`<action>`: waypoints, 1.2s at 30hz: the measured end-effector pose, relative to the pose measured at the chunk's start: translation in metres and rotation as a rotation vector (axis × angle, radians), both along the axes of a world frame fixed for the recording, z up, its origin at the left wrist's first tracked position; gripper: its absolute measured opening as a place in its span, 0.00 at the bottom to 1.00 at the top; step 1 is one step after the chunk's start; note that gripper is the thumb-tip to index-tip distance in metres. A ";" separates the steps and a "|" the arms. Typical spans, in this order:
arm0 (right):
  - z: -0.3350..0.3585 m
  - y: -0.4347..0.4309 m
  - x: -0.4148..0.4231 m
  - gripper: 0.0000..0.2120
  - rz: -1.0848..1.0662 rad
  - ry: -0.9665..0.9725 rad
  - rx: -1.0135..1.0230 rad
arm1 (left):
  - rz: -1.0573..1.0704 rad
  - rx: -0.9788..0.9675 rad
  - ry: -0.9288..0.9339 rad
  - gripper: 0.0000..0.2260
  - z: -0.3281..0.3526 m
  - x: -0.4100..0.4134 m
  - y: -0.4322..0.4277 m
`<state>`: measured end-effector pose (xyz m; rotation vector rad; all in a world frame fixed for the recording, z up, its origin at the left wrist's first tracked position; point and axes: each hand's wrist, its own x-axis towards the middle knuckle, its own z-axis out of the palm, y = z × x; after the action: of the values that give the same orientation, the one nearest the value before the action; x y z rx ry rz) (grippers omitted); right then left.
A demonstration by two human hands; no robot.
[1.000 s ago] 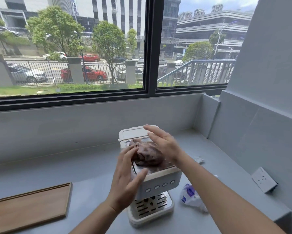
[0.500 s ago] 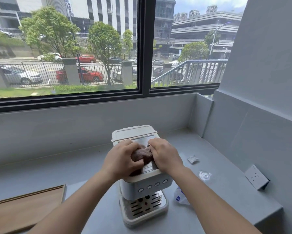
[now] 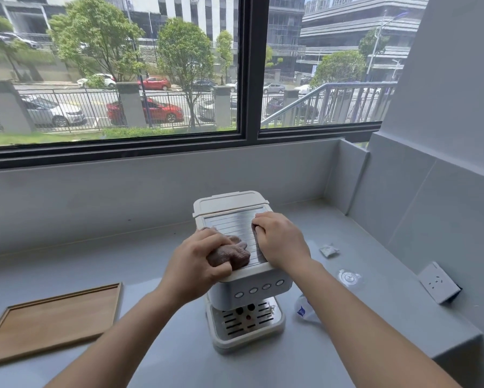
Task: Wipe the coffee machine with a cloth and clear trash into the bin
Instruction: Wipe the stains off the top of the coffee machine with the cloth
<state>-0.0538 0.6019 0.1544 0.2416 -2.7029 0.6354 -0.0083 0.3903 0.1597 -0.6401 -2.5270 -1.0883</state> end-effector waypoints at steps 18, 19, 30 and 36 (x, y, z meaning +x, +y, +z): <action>0.009 -0.008 0.010 0.13 -0.080 -0.043 0.033 | -0.030 0.001 0.210 0.16 -0.021 0.040 0.001; 0.010 -0.008 0.011 0.13 -0.077 -0.049 0.034 | -0.026 0.000 0.216 0.17 -0.022 0.042 0.001; 0.009 -0.006 0.012 0.12 -0.024 -0.053 0.039 | 0.119 -0.061 0.280 0.17 -0.024 0.062 0.014; 0.007 -0.004 0.012 0.12 0.023 -0.020 0.007 | 0.156 -0.100 0.300 0.17 -0.035 0.085 0.009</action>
<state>-0.0421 0.5983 0.1613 0.2696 -2.7254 0.6384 0.0769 0.3995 0.1250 -0.5722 -2.3357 -0.7547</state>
